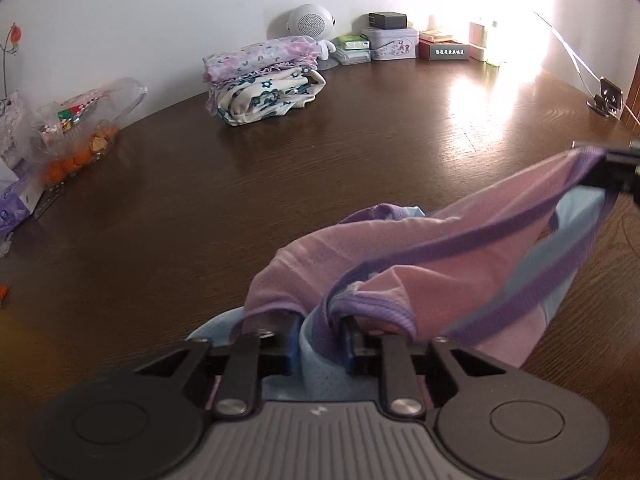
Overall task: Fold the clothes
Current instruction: 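Hold the garment with both grippers and pull the edges apart to spread it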
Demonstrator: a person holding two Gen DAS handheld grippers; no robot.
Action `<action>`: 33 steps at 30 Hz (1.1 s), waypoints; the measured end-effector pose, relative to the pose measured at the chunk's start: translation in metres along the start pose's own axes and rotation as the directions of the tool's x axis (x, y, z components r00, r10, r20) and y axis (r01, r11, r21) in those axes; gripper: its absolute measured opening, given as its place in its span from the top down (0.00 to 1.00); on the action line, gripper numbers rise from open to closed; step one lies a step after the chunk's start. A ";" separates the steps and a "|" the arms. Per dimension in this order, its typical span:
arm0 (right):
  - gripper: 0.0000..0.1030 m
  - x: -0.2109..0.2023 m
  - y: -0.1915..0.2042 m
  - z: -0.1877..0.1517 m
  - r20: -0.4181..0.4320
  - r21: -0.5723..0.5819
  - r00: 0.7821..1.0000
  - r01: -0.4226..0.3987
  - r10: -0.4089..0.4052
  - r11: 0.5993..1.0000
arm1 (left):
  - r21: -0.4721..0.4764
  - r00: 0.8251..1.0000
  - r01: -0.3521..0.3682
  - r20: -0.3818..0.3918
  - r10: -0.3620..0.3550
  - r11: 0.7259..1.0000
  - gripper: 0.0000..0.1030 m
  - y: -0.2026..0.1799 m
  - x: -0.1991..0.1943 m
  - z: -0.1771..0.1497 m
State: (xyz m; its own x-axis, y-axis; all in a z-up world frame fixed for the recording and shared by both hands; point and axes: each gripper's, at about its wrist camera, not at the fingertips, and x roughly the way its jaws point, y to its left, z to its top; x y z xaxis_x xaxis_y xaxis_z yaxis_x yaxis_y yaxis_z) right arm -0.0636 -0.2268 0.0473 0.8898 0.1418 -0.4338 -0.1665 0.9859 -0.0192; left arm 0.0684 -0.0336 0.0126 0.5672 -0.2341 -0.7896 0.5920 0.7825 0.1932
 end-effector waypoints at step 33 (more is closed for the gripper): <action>0.96 0.007 0.057 -0.021 -0.129 0.006 0.953 -0.276 0.275 0.961 | -0.048 0.981 -0.082 0.170 0.089 0.995 0.42 0.034 -0.127 -0.102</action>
State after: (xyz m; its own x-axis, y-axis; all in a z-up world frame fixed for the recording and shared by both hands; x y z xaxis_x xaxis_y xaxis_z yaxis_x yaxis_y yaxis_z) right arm -0.0758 -0.1718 0.0246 0.7474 0.3944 -0.5345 -0.4031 0.9089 0.1071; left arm -0.0424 0.0815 0.0603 0.7071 -0.2580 -0.6584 0.5152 0.8257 0.2297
